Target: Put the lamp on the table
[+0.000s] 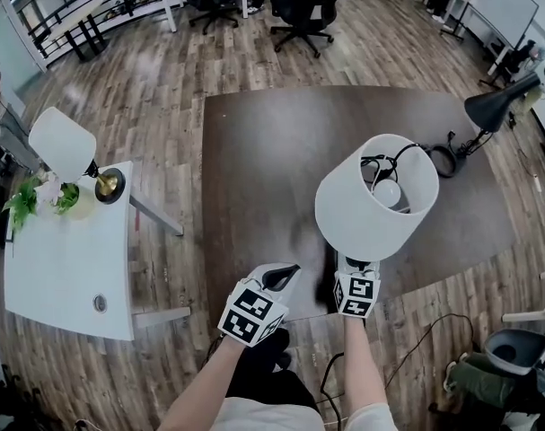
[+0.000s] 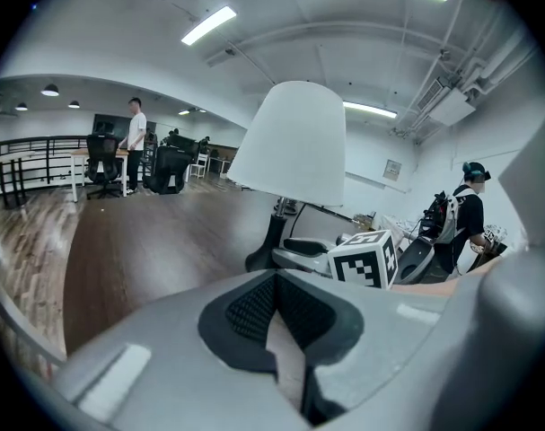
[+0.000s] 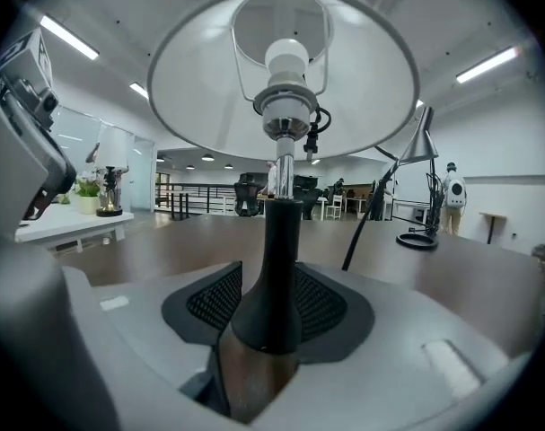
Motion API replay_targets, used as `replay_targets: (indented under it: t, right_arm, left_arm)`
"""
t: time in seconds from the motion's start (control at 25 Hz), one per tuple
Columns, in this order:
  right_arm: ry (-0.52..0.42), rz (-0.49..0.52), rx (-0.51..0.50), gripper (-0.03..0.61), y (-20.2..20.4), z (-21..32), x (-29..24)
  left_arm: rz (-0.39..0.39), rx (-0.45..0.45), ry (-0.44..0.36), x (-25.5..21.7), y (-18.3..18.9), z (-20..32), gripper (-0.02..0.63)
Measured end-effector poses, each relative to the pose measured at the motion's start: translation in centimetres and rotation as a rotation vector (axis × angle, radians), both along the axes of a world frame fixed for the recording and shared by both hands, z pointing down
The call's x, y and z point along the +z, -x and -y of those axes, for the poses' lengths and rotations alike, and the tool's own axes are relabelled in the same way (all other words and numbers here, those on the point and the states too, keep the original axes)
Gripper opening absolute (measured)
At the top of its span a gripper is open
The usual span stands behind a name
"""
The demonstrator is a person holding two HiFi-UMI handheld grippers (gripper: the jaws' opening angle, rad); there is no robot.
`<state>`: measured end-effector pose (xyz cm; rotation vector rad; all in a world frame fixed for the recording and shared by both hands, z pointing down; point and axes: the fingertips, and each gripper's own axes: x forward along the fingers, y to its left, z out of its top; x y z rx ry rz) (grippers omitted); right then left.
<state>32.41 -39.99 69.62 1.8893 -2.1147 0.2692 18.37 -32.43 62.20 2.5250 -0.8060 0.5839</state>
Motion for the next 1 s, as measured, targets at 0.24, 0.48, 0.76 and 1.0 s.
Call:
replay_targets:
  t: [0.24,0.48,0.76,1.0]
  right_arm:
    - [0.018,0.005,-0.005,0.202,0.1,-4.6,-1.0]
    - [0.013,0.031,0.039,0.195,-0.8,-9.7,-3.3]
    - [0.005,0.092,0.062,0.176,0.0,-15.3,-6.0]
    - [0.067,0.129,0.037,0.166,1.8,-18.9,-6.9]
  left_arm:
    - [0.031,0.02,-0.026,-1.3,0.7,-1.5,0.0]
    - [0.044,0.045,-0.073,-3.2,0.6,-3.8,0.0]
    - [0.079,0.088,-0.119,-5.6,1.2,-6.8,0.0]
    - [0.09,0.065,-0.131,-7.3,1.9,-9.1,0.0]
